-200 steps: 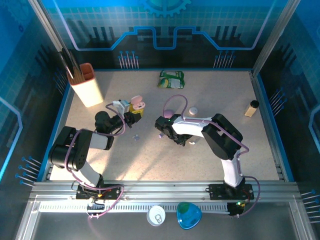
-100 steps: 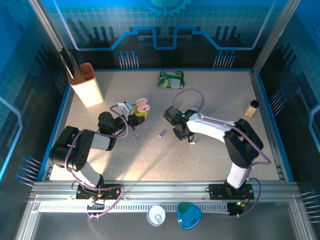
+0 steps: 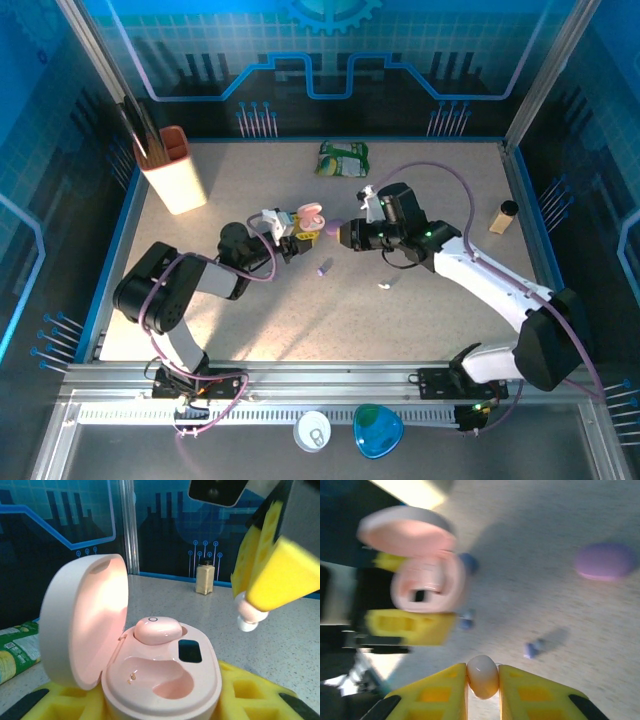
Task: Insert wireless bluetooth earbuds into charging case
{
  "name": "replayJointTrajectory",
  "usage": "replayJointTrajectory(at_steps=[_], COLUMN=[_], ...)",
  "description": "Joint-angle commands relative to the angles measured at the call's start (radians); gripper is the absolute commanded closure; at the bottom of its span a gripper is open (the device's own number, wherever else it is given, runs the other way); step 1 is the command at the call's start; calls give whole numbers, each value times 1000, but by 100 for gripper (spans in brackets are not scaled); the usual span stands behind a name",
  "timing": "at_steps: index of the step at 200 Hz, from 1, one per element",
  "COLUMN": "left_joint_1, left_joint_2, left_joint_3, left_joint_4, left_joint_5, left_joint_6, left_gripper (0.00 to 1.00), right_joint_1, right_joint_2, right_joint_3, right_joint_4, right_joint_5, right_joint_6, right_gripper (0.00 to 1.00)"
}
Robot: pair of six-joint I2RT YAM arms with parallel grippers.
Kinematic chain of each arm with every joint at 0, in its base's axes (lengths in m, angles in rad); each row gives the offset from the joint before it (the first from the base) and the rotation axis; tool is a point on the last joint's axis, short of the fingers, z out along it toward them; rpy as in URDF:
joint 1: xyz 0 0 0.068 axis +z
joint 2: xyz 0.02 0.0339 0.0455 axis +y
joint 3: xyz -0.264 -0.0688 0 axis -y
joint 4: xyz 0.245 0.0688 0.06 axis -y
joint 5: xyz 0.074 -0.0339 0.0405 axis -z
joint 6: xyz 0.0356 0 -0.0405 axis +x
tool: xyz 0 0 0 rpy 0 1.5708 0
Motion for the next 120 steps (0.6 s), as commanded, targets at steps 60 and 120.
replayJointTrajectory(at_steps=[60, 120], left_joint_1=[-71, -91], left_joint_2=[0, 1], left_joint_3=[31, 32], left_joint_4=[-84, -81], left_joint_5=[-28, -29], left_joint_6=[167, 182], left_gripper=[80, 80], right_joint_1=[36, 45], right_joint_2=[60, 87], right_joint_3=[26, 25], right_joint_4=[206, 181], right_joint_5=[-180, -121], right_joint_6=[105, 92], right_gripper=[78, 78])
